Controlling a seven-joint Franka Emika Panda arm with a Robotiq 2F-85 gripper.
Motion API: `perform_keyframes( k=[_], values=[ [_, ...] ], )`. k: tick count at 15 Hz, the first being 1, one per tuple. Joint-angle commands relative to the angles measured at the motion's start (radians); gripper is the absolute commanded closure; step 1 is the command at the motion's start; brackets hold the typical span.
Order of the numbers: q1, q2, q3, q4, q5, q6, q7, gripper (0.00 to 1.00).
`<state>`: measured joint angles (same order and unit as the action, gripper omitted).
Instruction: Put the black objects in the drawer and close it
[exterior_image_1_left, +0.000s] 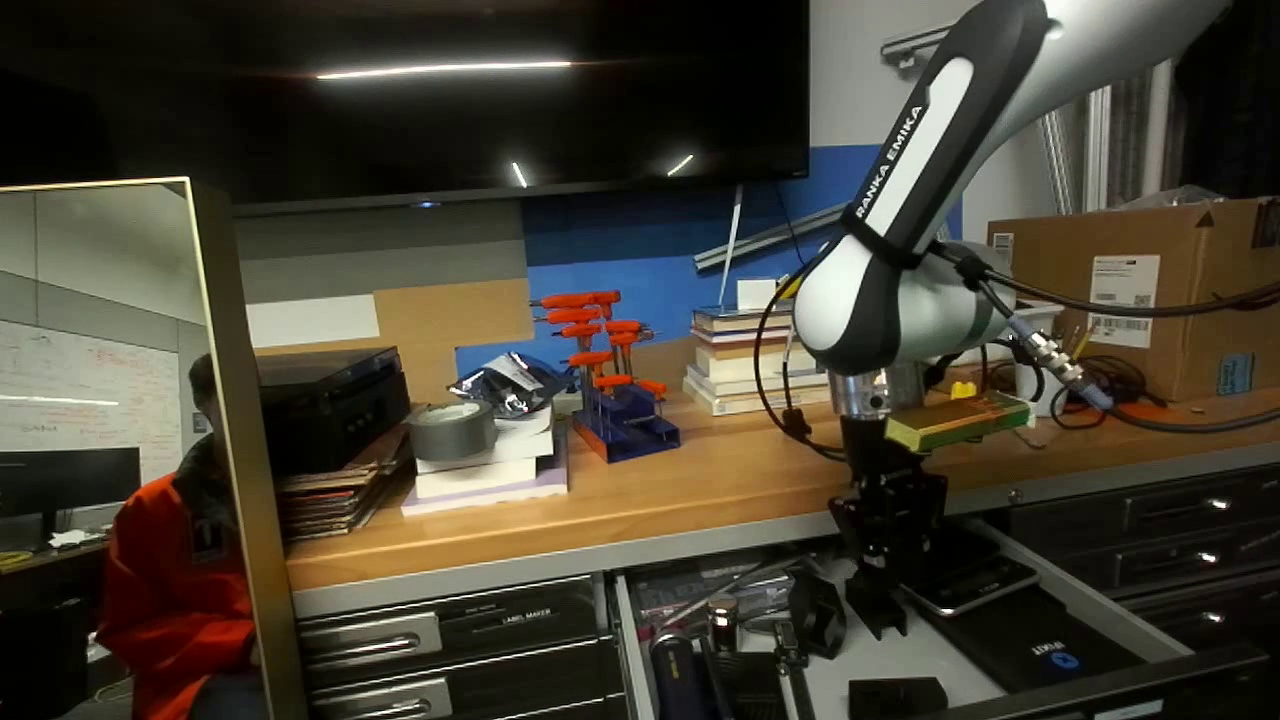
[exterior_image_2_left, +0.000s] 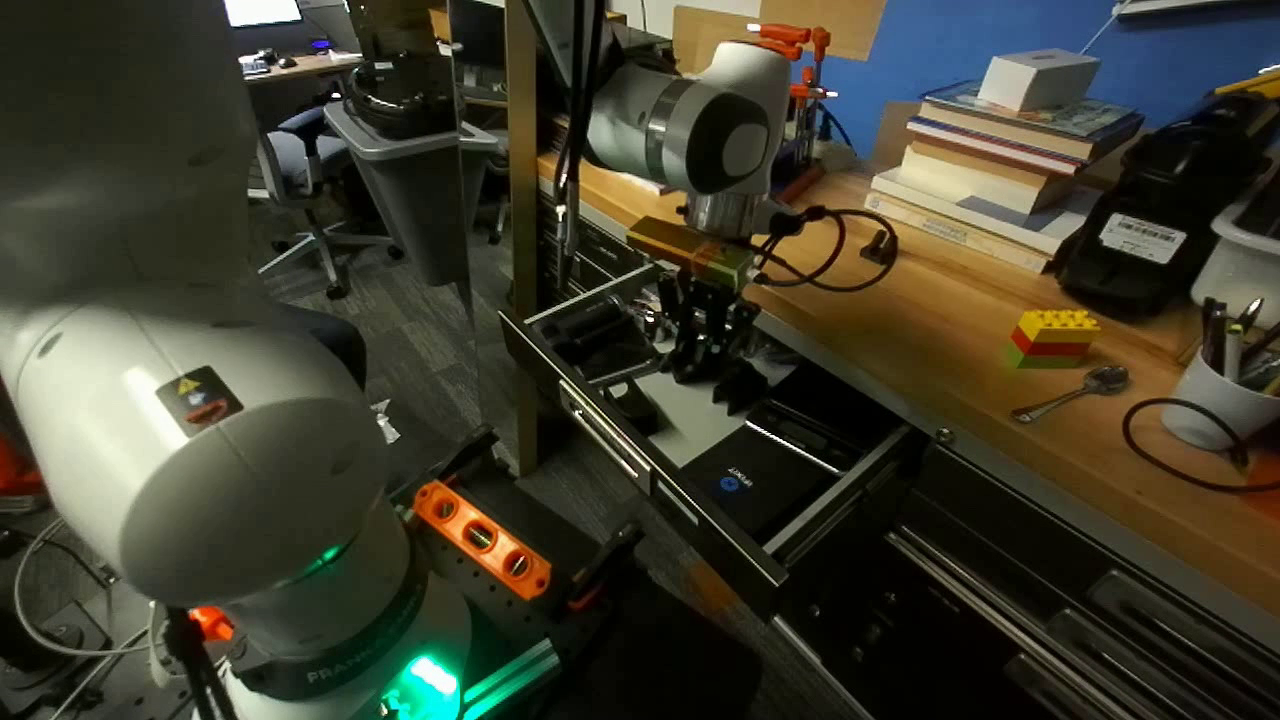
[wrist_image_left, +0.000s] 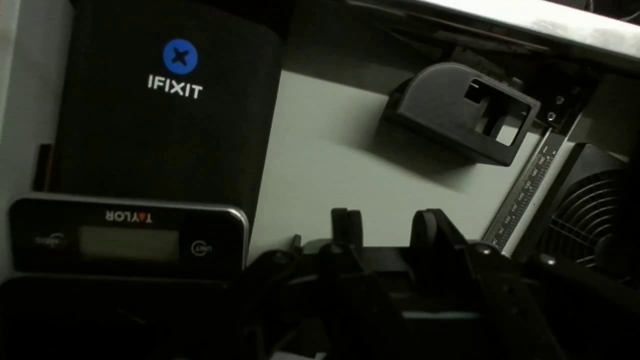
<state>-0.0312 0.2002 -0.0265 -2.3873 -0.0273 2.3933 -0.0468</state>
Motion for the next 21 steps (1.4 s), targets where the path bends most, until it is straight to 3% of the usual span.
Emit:
perform_keyframes(
  k=[1,5,9,14,19,21],
  values=[
    [-0.014,0.022,0.004,-0.041,0.059,0.069,-0.002,0.79],
    [-0.032,0.082,0.020,-0.064,0.172,0.153,-0.017,0.79],
    [-0.032,0.128,0.031,-0.093,0.252,0.337,0.021,0.79],
    [-0.016,0.165,0.023,-0.119,0.242,0.522,0.093,0.79],
    [-0.007,0.178,0.013,-0.131,0.228,0.568,0.142,0.78],
    [0.001,0.175,0.006,-0.132,0.223,0.564,0.158,0.34]
  ],
)
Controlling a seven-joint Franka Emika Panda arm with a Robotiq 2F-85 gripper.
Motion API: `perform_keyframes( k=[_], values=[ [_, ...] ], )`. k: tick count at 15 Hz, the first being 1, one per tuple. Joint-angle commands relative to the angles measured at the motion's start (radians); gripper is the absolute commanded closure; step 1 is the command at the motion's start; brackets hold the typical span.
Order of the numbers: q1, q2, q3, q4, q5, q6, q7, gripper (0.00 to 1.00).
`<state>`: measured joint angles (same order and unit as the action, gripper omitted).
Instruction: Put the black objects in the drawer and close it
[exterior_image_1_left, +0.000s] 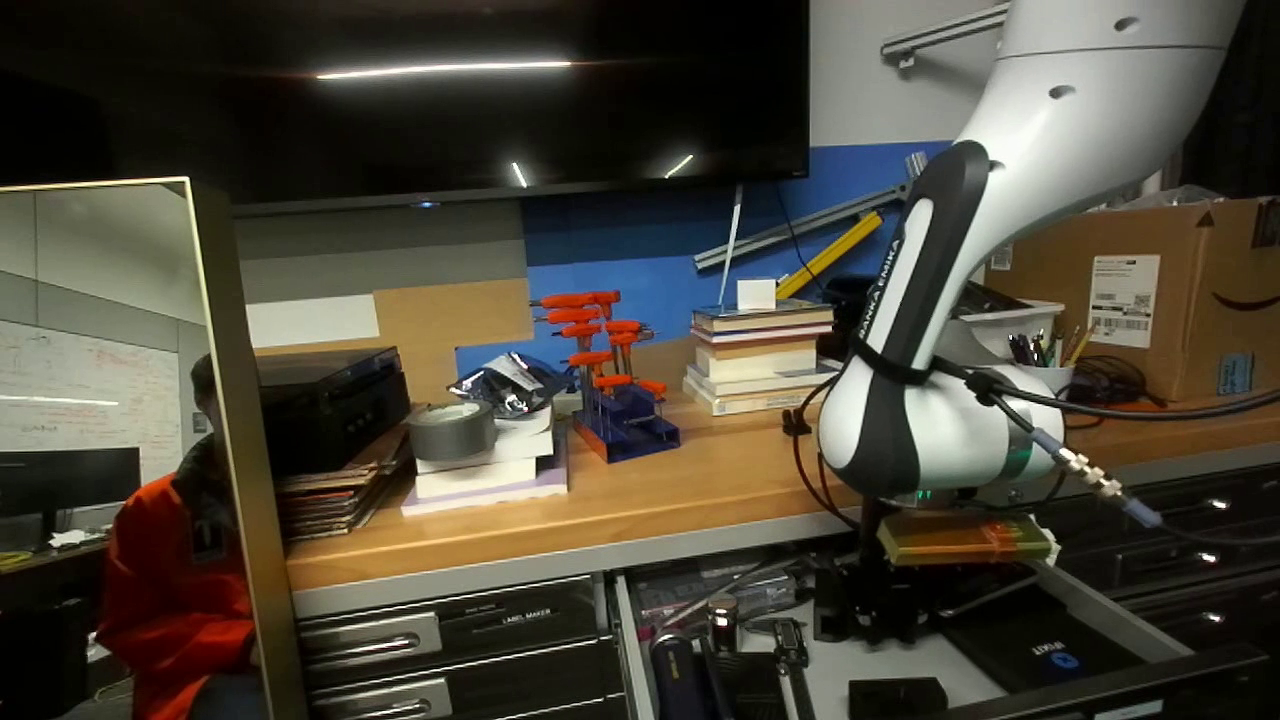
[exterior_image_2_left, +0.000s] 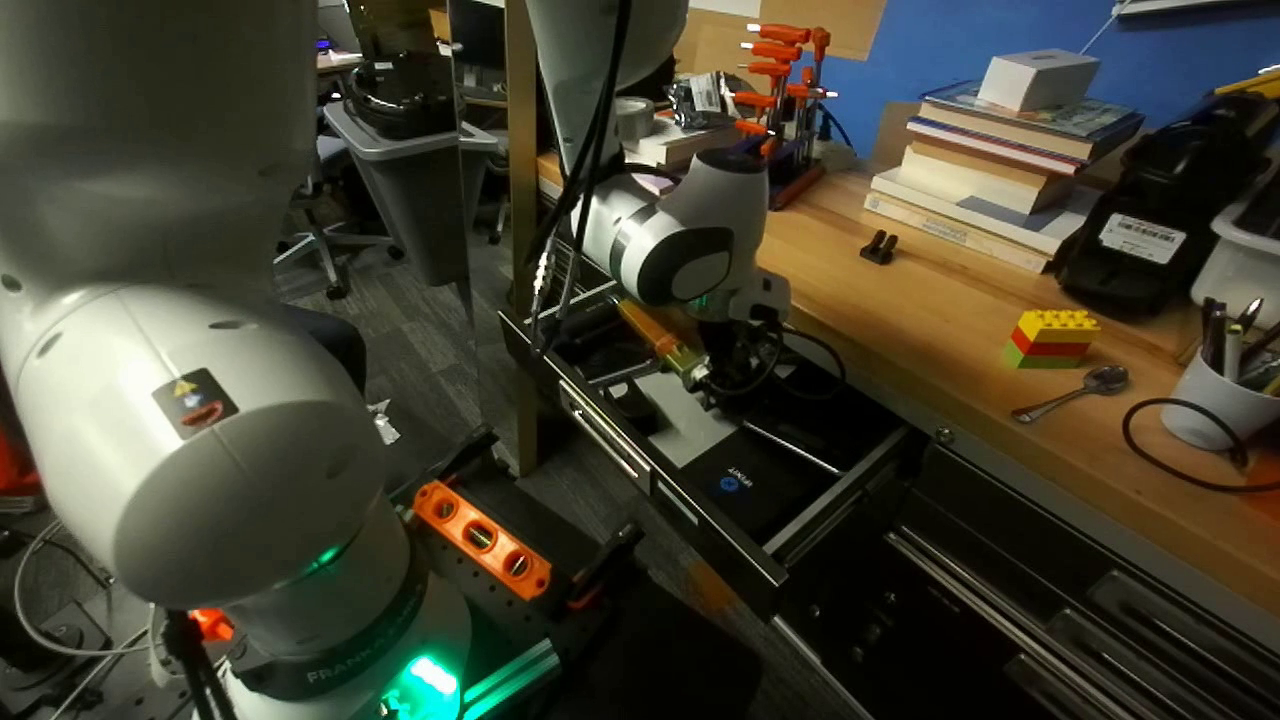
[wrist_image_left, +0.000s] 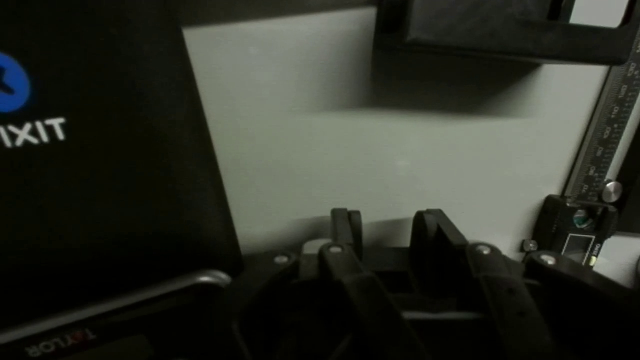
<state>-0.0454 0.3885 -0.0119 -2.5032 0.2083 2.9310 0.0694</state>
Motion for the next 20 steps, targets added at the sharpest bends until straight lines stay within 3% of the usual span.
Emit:
perform_keyframes(
  k=[1,2,6,7,13,20],
  values=[
    [0.020,-0.019,-0.016,-0.016,-0.018,0.020,0.050,0.32],
    [0.023,-0.024,-0.020,-0.013,-0.024,0.009,0.054,0.31],
    [0.064,-0.065,-0.066,-0.012,-0.072,-0.033,0.090,0.02],
    [0.079,-0.076,-0.082,-0.015,-0.090,-0.036,0.105,0.00],
    [0.169,-0.194,-0.169,0.000,-0.268,-0.179,0.212,0.00],
    [0.149,-0.294,-0.115,0.112,-0.398,-0.279,0.321,0.00]
  ],
)
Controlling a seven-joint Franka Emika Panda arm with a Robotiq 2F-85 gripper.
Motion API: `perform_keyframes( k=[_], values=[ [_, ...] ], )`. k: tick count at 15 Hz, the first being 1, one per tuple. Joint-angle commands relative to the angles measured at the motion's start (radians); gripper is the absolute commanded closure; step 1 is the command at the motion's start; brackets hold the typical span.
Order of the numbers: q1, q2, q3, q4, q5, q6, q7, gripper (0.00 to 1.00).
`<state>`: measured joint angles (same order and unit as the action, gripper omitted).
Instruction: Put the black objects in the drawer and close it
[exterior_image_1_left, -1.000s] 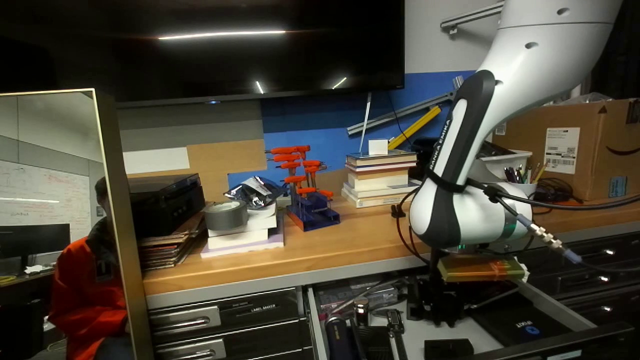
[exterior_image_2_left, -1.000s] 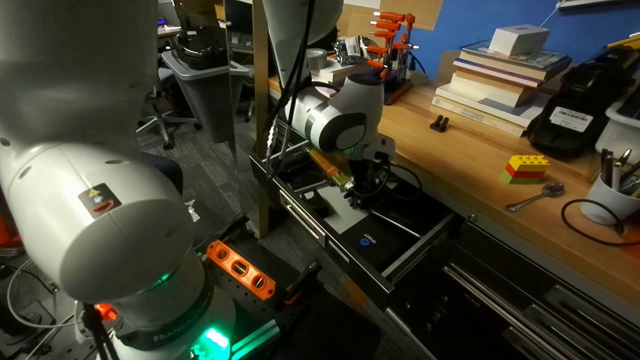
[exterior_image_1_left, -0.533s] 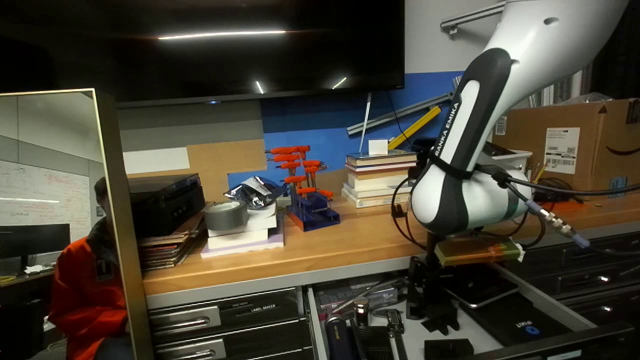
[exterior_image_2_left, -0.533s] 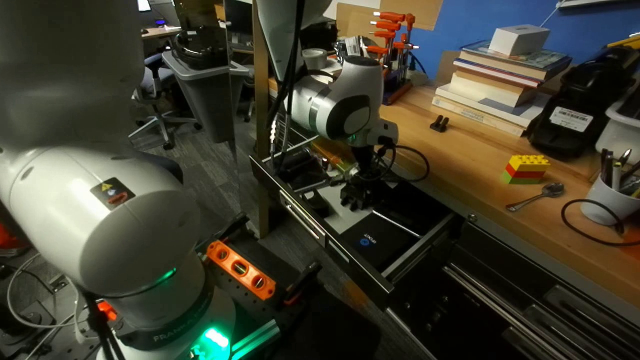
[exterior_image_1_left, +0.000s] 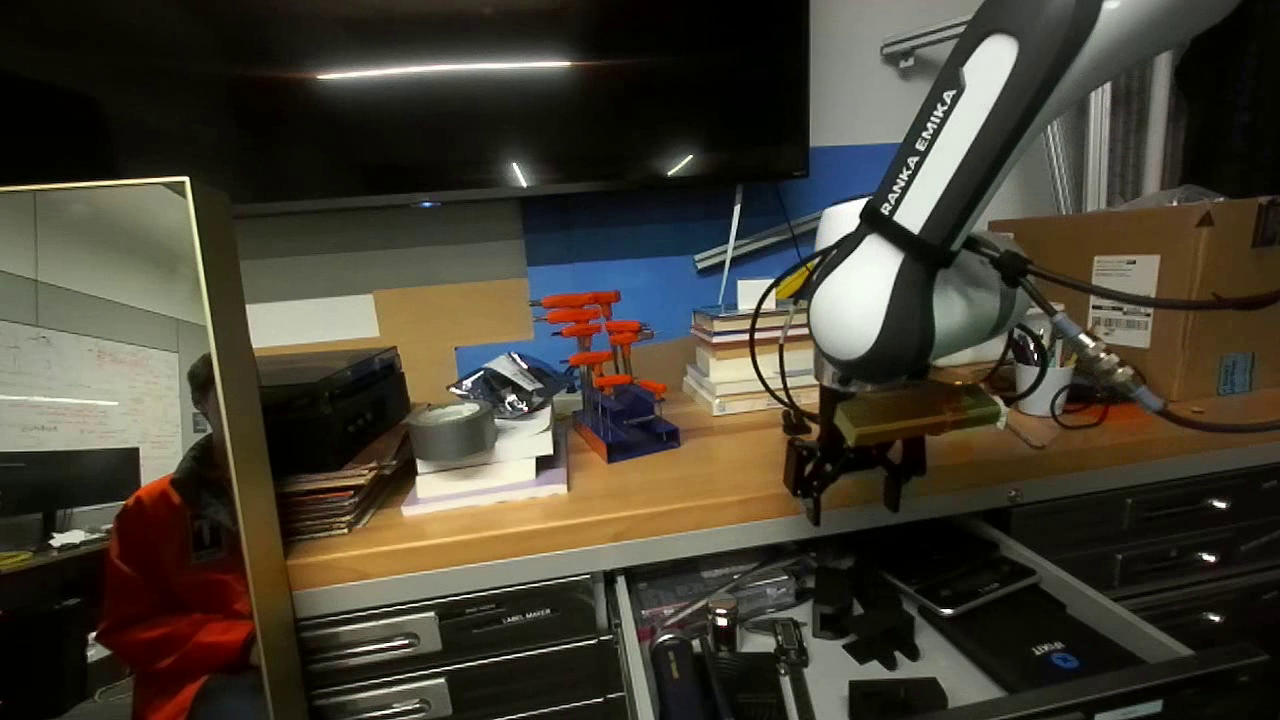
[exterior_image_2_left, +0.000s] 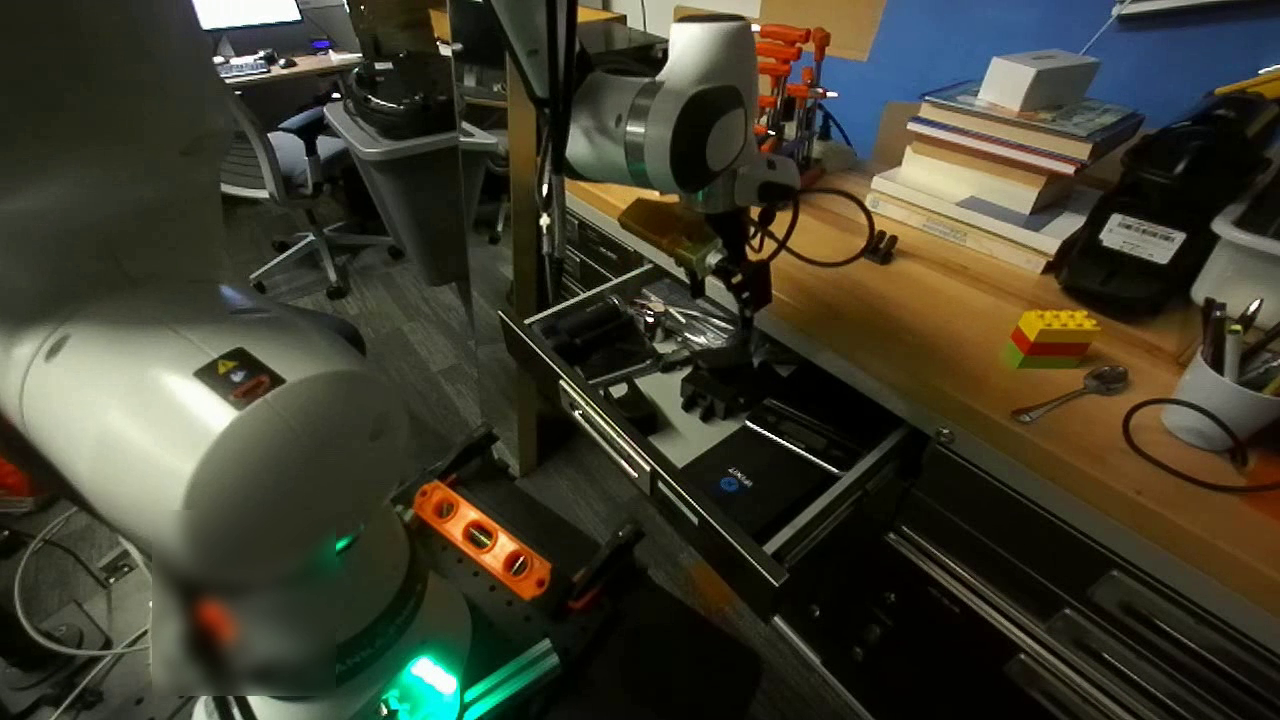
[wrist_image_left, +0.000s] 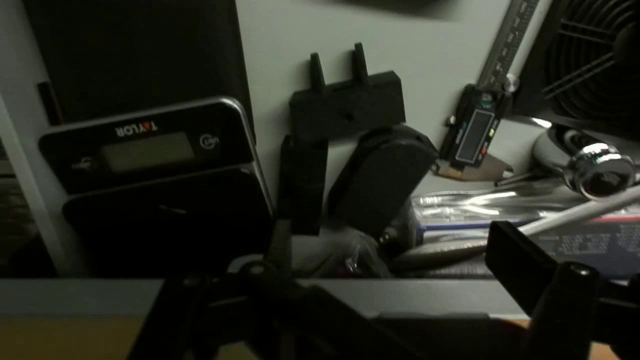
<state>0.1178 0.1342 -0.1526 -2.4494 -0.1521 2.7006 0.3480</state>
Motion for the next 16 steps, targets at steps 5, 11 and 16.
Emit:
perform_keyframes(
  k=[5,11,16],
  values=[
    [-0.047,0.003,0.048,0.206,-0.015,-0.052,0.013,0.00],
    [-0.104,0.156,0.037,0.423,0.018,-0.065,-0.065,0.00],
    [-0.163,0.342,0.049,0.651,0.088,-0.105,-0.183,0.00]
  ],
)
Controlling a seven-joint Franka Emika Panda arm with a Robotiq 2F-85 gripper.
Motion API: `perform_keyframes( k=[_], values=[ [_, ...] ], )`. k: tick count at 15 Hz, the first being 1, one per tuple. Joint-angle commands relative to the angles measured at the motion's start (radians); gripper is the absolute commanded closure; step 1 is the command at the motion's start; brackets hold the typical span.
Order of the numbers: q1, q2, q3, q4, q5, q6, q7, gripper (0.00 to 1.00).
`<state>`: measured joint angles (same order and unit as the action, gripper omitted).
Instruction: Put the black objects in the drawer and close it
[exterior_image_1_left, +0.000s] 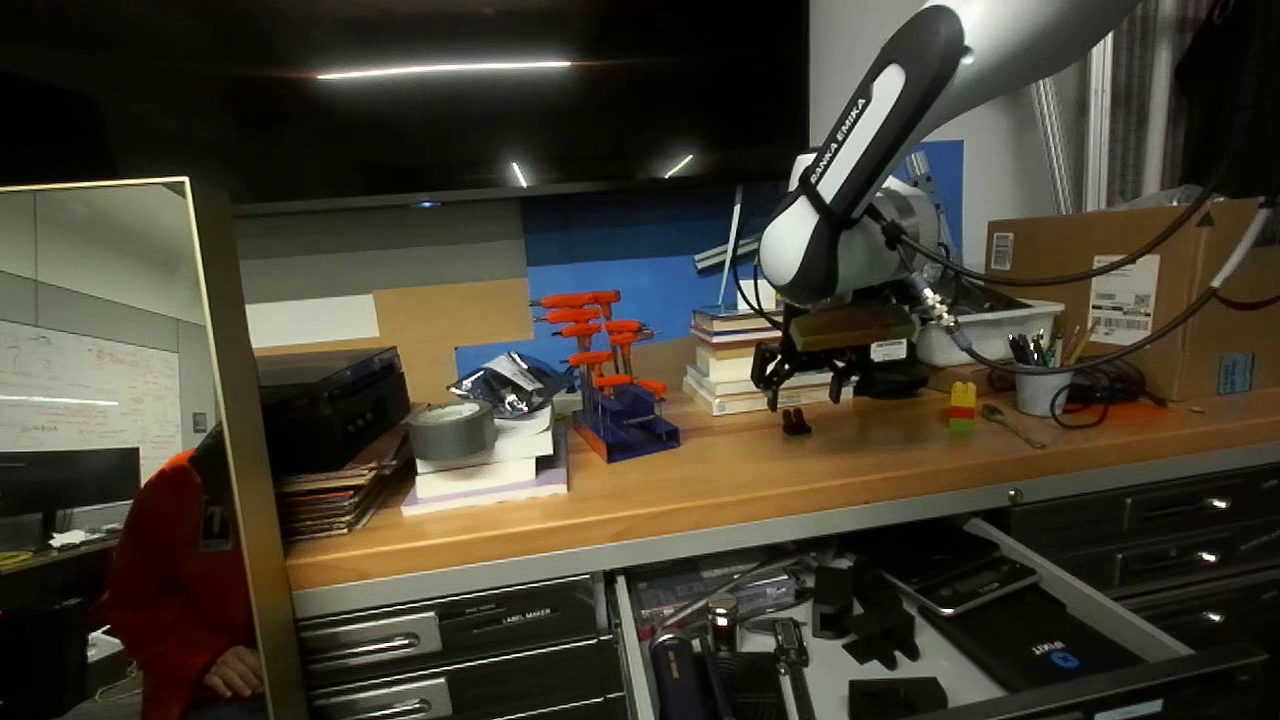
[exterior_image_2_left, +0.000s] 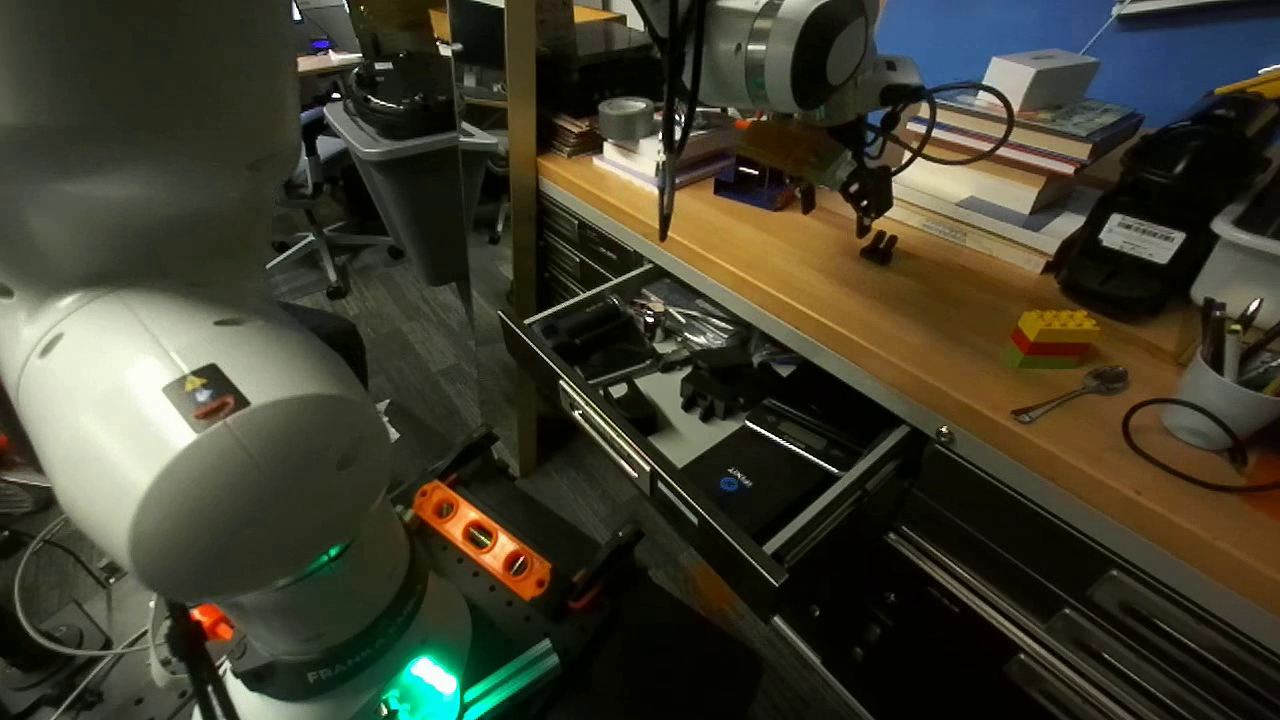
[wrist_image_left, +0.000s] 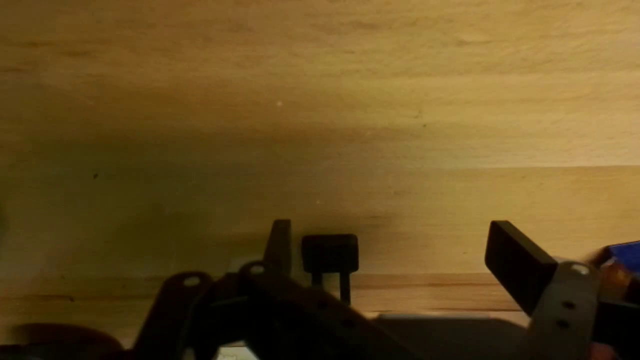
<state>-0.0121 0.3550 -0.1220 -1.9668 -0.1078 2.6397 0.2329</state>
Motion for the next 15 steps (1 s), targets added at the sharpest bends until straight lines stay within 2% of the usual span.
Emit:
perform_keyframes(
  k=[1,7,13,14,15],
  values=[
    [-0.043,0.155,0.021,0.212,0.055,-0.055,-0.088,0.00],
    [-0.079,0.323,0.033,0.437,0.082,-0.136,-0.145,0.00],
    [-0.095,0.404,0.033,0.566,0.081,-0.188,-0.157,0.00],
    [-0.097,0.413,0.033,0.579,0.078,-0.189,-0.162,0.08],
    [-0.099,0.421,0.033,0.590,0.078,-0.192,-0.164,0.26]
  ],
)
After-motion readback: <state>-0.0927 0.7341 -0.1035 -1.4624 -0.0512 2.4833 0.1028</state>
